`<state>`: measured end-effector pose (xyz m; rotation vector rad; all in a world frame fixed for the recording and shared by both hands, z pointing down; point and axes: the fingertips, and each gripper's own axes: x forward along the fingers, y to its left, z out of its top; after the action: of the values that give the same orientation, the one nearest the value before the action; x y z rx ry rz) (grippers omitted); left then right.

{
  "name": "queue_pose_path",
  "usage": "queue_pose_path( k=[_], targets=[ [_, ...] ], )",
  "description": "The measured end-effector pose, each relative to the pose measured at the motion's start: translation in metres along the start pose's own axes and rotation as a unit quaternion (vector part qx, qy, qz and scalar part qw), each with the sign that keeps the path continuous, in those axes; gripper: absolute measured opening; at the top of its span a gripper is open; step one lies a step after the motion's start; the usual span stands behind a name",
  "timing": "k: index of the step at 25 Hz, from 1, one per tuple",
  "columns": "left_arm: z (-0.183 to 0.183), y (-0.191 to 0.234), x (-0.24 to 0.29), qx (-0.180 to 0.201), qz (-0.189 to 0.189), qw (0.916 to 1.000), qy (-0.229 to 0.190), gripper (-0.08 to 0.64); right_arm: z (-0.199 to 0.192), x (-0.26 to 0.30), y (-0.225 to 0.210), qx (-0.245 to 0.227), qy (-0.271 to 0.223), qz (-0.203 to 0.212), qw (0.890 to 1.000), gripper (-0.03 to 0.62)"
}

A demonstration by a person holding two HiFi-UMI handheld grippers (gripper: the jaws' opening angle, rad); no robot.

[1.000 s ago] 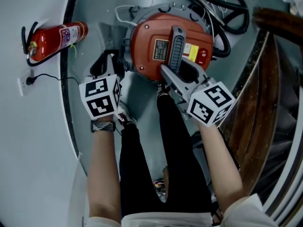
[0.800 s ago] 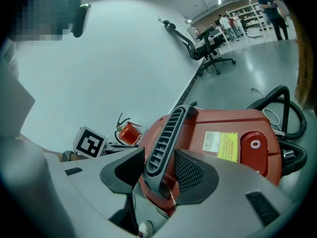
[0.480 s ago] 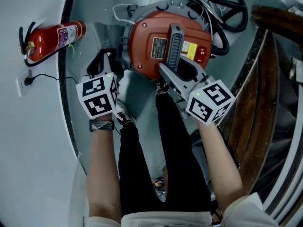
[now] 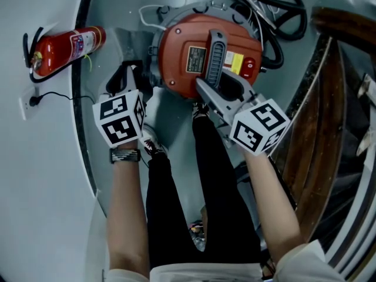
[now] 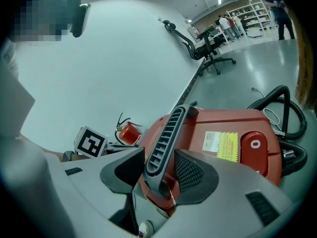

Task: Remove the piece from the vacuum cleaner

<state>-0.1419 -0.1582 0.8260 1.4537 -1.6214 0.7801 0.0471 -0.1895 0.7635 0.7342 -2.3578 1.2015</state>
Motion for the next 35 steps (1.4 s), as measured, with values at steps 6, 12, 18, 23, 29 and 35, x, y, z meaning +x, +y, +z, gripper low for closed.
queue_pose_path(
  k=[6, 12, 18, 23, 29, 35],
  targets=[
    [0.0, 0.004, 0.001, -0.018, 0.007, 0.9998, -0.002, 0.043, 0.0, 0.0, 0.0, 0.0, -0.002, 0.001, 1.0, 0.195],
    [0.001, 0.002, -0.002, 0.003, -0.025, 0.9995, -0.018, 0.055, 0.0, 0.0, 0.0, -0.001, -0.001, 0.0, 1.0, 0.195],
    [-0.026, -0.001, -0.026, 0.042, -0.039, 0.9983, 0.001, 0.121, 0.0, 0.0, -0.001, -0.002, -0.002, -0.001, 1.0, 0.196],
    [-0.046, -0.006, -0.03, 0.043, -0.037, 0.9981, 0.025, 0.126, 0.0, 0.0, -0.001, 0.0, -0.002, -0.001, 1.0, 0.196],
    [-0.045, -0.004, -0.025, 0.052, -0.039, 0.9972, 0.036, 0.072, 0.001, -0.001, -0.001, -0.005, -0.006, -0.006, 1.0, 0.196],
    [-0.045, 0.0, -0.025, 0.071, -0.042, 0.9959, 0.038, 0.049, 0.0, 0.0, -0.001, -0.001, -0.004, -0.003, 1.0, 0.196]
  ],
)
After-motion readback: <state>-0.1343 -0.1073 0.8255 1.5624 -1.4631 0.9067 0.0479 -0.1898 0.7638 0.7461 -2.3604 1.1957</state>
